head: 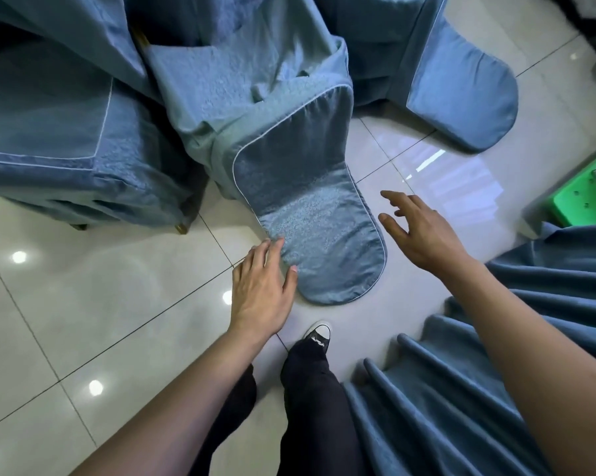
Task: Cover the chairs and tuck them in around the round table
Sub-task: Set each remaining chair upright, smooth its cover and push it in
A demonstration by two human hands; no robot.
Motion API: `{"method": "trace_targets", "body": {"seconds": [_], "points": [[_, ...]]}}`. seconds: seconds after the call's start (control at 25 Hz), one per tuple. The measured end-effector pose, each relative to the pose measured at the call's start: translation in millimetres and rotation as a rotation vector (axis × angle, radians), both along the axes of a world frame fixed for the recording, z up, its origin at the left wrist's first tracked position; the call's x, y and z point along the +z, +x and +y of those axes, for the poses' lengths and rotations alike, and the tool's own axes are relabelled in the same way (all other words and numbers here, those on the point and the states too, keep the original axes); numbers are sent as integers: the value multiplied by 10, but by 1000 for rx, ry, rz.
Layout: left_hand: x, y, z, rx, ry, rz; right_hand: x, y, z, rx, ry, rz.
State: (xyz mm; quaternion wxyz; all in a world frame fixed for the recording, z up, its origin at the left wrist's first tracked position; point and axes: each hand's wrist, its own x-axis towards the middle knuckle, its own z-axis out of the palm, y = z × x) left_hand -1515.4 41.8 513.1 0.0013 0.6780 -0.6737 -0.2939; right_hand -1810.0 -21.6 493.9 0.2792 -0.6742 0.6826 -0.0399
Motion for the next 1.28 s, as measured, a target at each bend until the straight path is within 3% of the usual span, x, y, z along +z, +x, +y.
{"method": "trace_targets", "body": {"seconds": [0.24, 0.52, 0.88, 1.28], "points": [[-1078, -103, -41, 39, 4, 32, -1034, -54, 154, -59, -7, 1], [-2444, -362, -34, 46, -68, -61, -2297, -224, 229, -30, -112, 111], [-4223, -632, 8, 193, 137, -147, -4029, -484, 84, 63, 110, 295], [-5131, -644, -93, 271, 224, -111, -4953, -623, -31, -30, 166, 300]]}}
